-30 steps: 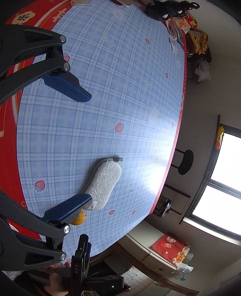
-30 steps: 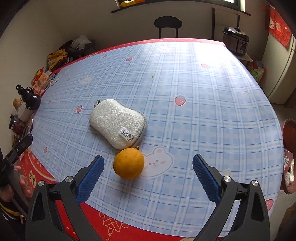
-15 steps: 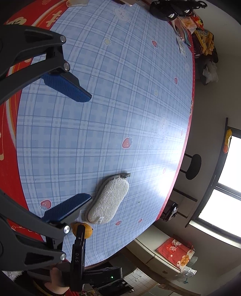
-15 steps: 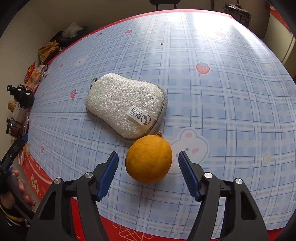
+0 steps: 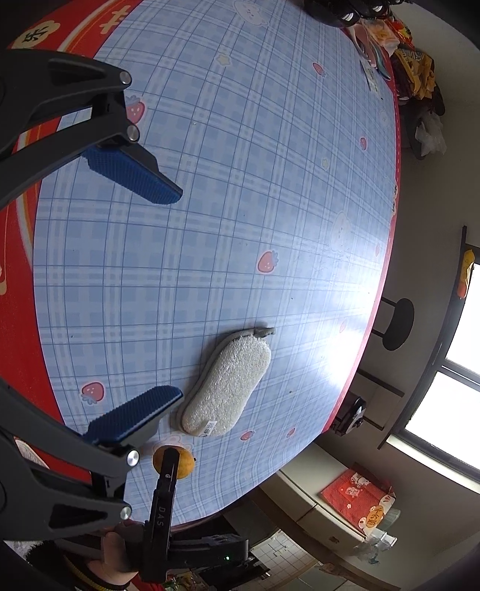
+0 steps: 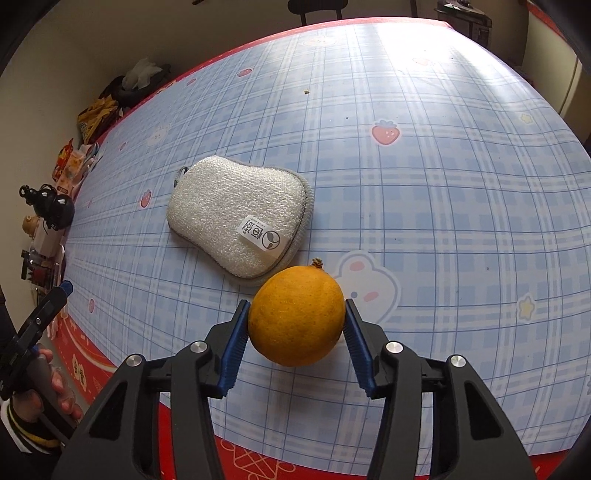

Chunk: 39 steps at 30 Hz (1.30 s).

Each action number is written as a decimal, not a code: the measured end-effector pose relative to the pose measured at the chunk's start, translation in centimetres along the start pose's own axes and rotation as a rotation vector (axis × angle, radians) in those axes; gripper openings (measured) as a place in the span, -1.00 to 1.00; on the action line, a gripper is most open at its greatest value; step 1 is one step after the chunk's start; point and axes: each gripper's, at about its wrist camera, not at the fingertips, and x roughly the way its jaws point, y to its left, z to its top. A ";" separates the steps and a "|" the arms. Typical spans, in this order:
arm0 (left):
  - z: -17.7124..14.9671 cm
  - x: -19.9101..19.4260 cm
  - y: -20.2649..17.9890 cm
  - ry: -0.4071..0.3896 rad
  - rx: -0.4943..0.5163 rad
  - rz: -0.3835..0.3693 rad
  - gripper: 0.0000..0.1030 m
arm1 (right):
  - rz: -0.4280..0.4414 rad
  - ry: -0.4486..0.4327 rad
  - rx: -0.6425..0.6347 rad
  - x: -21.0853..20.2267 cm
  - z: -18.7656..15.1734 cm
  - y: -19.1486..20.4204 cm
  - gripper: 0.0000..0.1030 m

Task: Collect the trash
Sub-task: 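Grasp the orange with the right tool, then grasp and lift the white sponge with the left tool while the right tool holds the orange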

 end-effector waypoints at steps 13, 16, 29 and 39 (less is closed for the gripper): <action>2.8 10.0 -7.8 0.130 -0.031 -0.084 0.83 | -0.069 -0.073 0.027 -4.2 -1.0 -4.7 -0.03; 3.8 12.7 -8.5 0.176 -0.125 -0.030 0.83 | -0.086 -0.089 0.035 -5.3 -1.4 -5.8 -0.03; 6.0 17.9 -13.4 0.151 -0.128 0.226 0.90 | -0.121 -0.129 0.065 -8.5 -2.9 -9.9 -0.03; 8.4 21.2 -17.0 0.175 0.018 0.188 0.91 | -0.126 -0.138 0.097 -9.4 -3.5 -11.4 -0.03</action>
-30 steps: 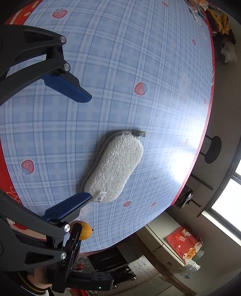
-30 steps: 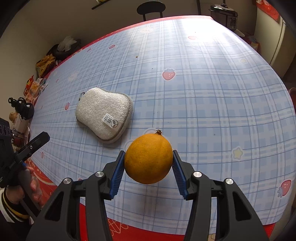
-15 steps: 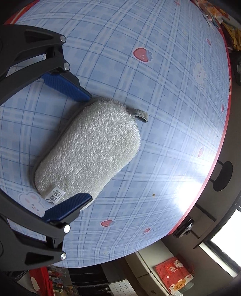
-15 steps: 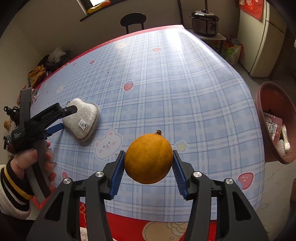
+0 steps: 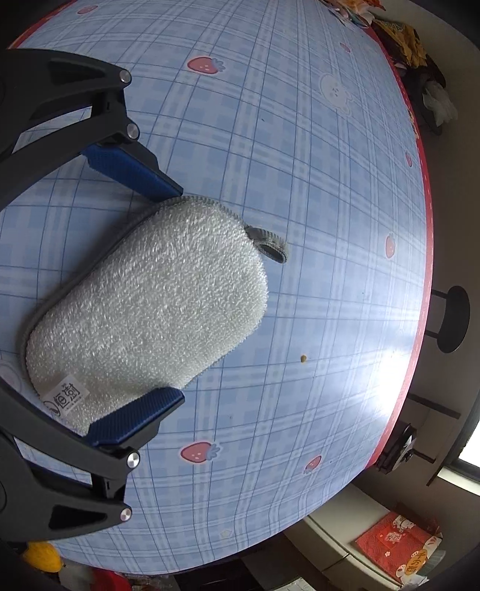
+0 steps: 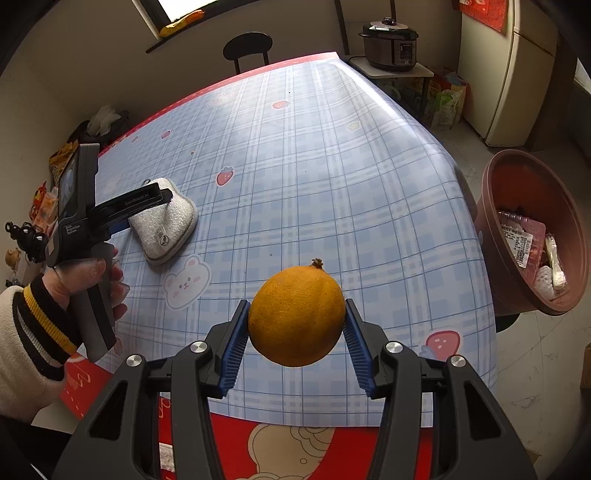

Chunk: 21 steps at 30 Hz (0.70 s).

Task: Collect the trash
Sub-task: 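Grasp and lift the white sponge with the left tool while the right tool holds the orange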

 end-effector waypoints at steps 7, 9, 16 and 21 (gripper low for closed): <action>-0.8 -0.9 1.6 0.026 -0.055 -0.078 0.73 | 0.016 -0.007 -0.005 0.0 0.1 0.4 -0.03; -1.1 -1.0 1.4 0.028 -0.036 -0.071 0.73 | 0.021 -0.006 -0.013 0.0 0.2 0.6 -0.03; -2.1 -0.4 0.1 0.024 -0.051 0.001 0.91 | 0.021 0.000 -0.032 -0.3 -0.1 1.0 -0.03; -1.9 -0.1 -0.4 0.010 -0.041 0.016 0.91 | 0.009 -0.008 -0.008 -0.8 -0.3 0.2 -0.03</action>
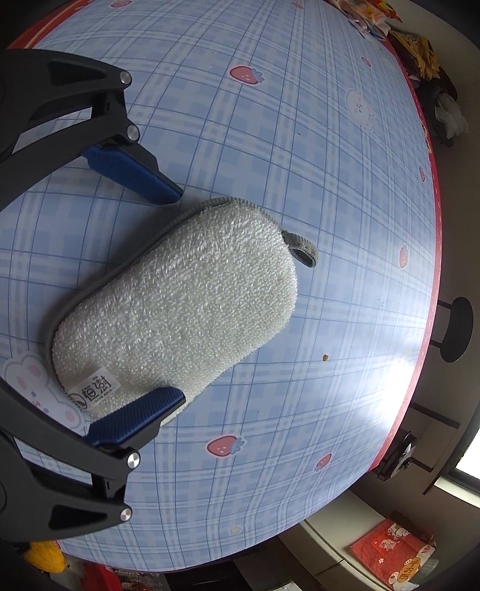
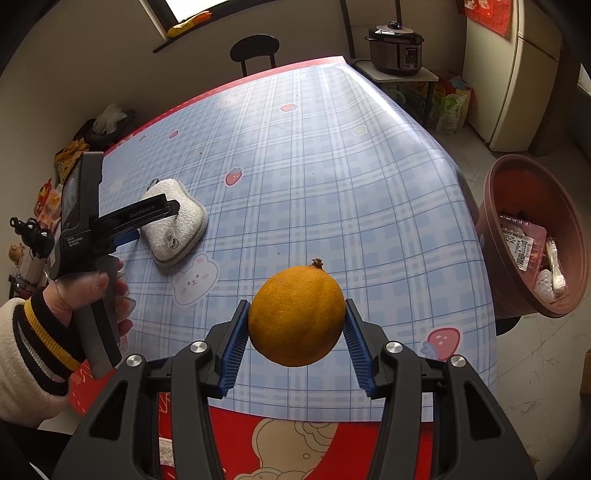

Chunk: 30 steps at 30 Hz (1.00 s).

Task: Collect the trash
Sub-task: 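Grasp and lift the white sponge with the left tool while the right tool holds the orange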

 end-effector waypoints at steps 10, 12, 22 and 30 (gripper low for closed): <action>-1.8 -1.8 3.7 0.030 0.176 -0.158 0.43 | 0.031 -0.028 -0.012 -0.3 0.6 1.1 -0.03; -1.8 -2.0 4.6 0.045 0.170 -0.193 0.29 | 0.040 -0.026 -0.017 -0.1 0.6 1.3 -0.03; 0.7 -0.6 3.5 -0.007 0.026 -0.130 0.43 | 0.031 -0.019 -0.024 -0.2 0.6 0.9 -0.03; 2.8 -1.9 3.5 -0.087 -0.043 -0.169 -0.41 | -0.005 -0.024 0.019 -1.0 0.2 -1.2 -0.03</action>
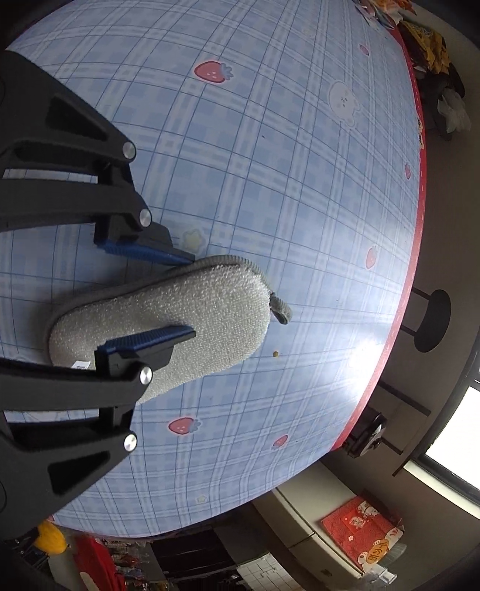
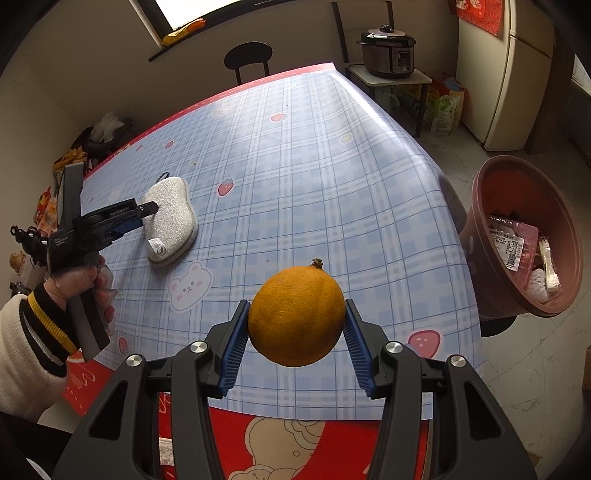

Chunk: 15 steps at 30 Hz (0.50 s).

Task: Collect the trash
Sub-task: 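Grasp and lift the white sponge with the left tool while the right tool holds the orange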

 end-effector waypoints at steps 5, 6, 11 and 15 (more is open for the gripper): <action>0.8 -3.5 -0.7 -0.041 0.064 -0.133 -0.72 | 0.011 -0.009 0.010 0.1 0.4 0.0 -0.03; 0.8 -4.2 -1.1 -0.043 0.077 -0.153 -0.74 | 0.016 -0.010 0.007 0.1 0.5 0.2 -0.03; -0.2 -6.8 -2.8 -0.026 0.146 -0.239 -0.81 | 0.038 -0.014 -0.020 0.3 1.1 1.1 -0.03; -2.0 -7.9 -5.6 0.004 0.196 -0.292 -0.81 | 0.046 -0.016 -0.021 0.3 1.2 1.1 -0.03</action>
